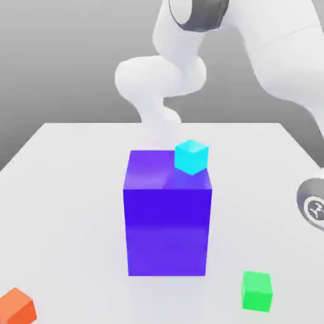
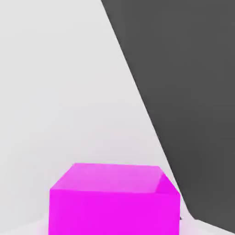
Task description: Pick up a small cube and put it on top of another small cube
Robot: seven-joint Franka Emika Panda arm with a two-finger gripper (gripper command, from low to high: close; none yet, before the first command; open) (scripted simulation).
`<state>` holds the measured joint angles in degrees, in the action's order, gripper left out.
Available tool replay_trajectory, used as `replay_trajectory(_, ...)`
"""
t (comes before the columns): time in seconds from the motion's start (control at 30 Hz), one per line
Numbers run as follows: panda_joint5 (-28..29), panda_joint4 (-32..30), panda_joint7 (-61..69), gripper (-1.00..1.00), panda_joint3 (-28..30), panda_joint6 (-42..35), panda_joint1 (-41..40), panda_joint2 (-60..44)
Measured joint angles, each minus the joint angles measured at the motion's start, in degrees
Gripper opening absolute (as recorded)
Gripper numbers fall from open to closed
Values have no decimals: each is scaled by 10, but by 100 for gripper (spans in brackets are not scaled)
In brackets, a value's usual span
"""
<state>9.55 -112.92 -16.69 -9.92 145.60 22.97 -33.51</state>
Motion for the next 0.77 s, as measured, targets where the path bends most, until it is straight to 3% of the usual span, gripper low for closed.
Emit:
replay_trajectory(0.47,-73,-272,21,-100,24,28,-73,250)
replay_trajectory(0.63,-55,-287,6,-100,39,111,-70,182)
replay_trajectory(0.67,-52,-286,4,100,41,121,-69,171)
replay_trajectory(0.77,-52,-286,4,100,41,121,-69,171)
